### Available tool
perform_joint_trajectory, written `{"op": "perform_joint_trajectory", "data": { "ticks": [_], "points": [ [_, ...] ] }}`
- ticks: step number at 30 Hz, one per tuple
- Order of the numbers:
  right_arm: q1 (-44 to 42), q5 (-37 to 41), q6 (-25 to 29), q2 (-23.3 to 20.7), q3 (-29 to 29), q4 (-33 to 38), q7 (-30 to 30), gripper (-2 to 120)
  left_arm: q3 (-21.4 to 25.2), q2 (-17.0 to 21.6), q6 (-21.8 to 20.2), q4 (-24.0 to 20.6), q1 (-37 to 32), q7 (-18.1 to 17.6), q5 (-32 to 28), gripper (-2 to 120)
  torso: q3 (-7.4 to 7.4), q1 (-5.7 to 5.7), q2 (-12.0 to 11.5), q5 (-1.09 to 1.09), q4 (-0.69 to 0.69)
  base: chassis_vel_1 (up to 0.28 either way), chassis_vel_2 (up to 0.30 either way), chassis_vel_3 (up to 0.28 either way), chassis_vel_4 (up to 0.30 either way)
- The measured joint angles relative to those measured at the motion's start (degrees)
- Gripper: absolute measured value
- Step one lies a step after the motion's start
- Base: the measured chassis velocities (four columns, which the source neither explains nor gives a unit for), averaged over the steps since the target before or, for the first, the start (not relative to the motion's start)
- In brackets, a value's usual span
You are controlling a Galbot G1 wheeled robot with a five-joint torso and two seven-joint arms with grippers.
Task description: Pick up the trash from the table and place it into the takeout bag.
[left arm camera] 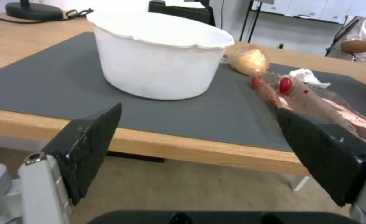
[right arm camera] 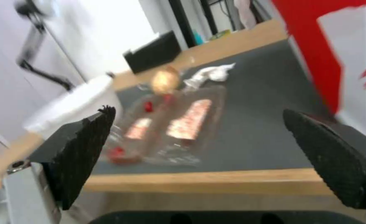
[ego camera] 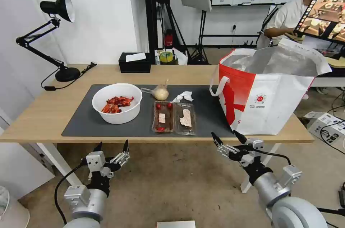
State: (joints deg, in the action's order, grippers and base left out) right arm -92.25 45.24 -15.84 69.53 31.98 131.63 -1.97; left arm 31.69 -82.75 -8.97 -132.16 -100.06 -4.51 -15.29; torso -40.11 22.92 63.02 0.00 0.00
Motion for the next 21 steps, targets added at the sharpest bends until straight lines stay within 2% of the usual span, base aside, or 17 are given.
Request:
{"op": "perform_joint_trajectory", "data": {
  "ticks": [3, 4, 6, 8, 9, 10, 12, 13, 15, 17, 18, 21],
  "points": [
    [1.6, 10.4, -0.6, -0.3, -1.4, 0.7, 3.6, 100, 0.2, 0.1, 0.0, 0.0, -0.1, 0.1, 0.0, 100, 0.00, 0.00, 0.0, 0.00, 0.00, 0.000, 0.000, 0.000, 0.000],
    [1.6, 10.4, -0.6, -0.3, -1.4, 0.7, 3.6, 100, 0.2, 0.1, 0.0, 0.0, -0.1, 0.1, 0.0, 100, 0.00, 0.00, 0.0, 0.00, 0.00, 0.000, 0.000, 0.000, 0.000],
    [3.2, 17.5, -0.7, -0.6, -2.3, 1.0, 6.2, 100, 0.3, 0.3, 0.0, 0.1, -0.1, 0.2, 0.0, 100, 0.00, 0.00, 0.0, 0.00, 0.00, 0.000, 0.000, 0.000, 0.000],
    [3.8, 20.5, -0.7, -0.8, -2.7, 1.1, 7.4, 100, 0.3, 0.4, 0.0, 0.3, -0.1, 0.3, 0.0, 100, 0.00, 0.00, 0.0, 0.00, 0.00, 0.000, 0.000, 0.000, 0.000],
    [4.7, 25.3, -0.7, -1.1, -3.1, 1.2, 9.6, 100, 0.3, 0.6, 0.0, 0.4, 0.0, 0.5, 0.0, 100, 0.00, 0.00, 0.0, 0.00, 0.00, 0.000, 0.000, 0.000, 0.000],
    [4.7, 25.3, -0.7, -1.1, -3.1, 1.2, 9.6, 100, 0.3, 0.6, 0.0, 0.4, 0.0, 0.5, 0.0, 100, 0.00, 0.00, 0.0, 0.00, 0.00, 0.000, 0.000, 0.000, 0.000],
    [6.2, 34.5, -0.7, -1.3, -3.5, 1.8, 13.7, 100, 0.4, 1.0, -0.1, 0.7, -0.1, 0.8, 0.1, 100, 0.00, 0.00, 0.0, 0.00, 0.00, 0.000, 0.000, 0.000, 0.000],
    [6.2, 34.5, -0.7, -1.3, -3.5, 1.8, 13.7, 100, 0.4, 1.0, -0.1, 0.7, -0.1, 0.8, 0.1, 100, 0.00, 0.00, 0.0, 0.00, 0.00, 0.000, 0.000, 0.000, 0.000],
    [8.7, 42.2, -0.4, -1.5, -4.1, 2.0, 18.7, 100, 0.8, 1.5, -0.1, 0.9, -0.2, 1.0, 0.1, 100, 0.00, 0.00, 0.0, 0.00, 0.00, 0.000, 0.000, 0.000, 0.000],
    [10.7, 46.7, 0.4, -1.6, -4.9, 1.9, 22.4, 100, 1.1, 1.9, -0.2, 1.1, -0.3, 1.1, 0.1, 100, 0.00, 0.00, 0.0, 0.00, 0.01, 0.000, 0.000, 0.000, 0.000],
    [10.7, 46.7, 0.4, -1.6, -4.9, 1.9, 22.4, 100, 1.1, 1.9, -0.2, 1.1, -0.3, 1.1, 0.1, 100, 0.00, 0.00, 0.0, 0.00, 0.01, 0.000, 0.000, 0.000, 0.000],
    [13.2, 54.8, 2.1, -1.5, -6.4, 1.4, 27.5, 100, 1.4, 2.2, -0.2, 1.5, -0.4, 1.1, 0.0, 100, 0.00, 0.00, 0.0, 0.00, 0.00, 0.000, 0.000, 0.000, 0.000]
  ]
}}
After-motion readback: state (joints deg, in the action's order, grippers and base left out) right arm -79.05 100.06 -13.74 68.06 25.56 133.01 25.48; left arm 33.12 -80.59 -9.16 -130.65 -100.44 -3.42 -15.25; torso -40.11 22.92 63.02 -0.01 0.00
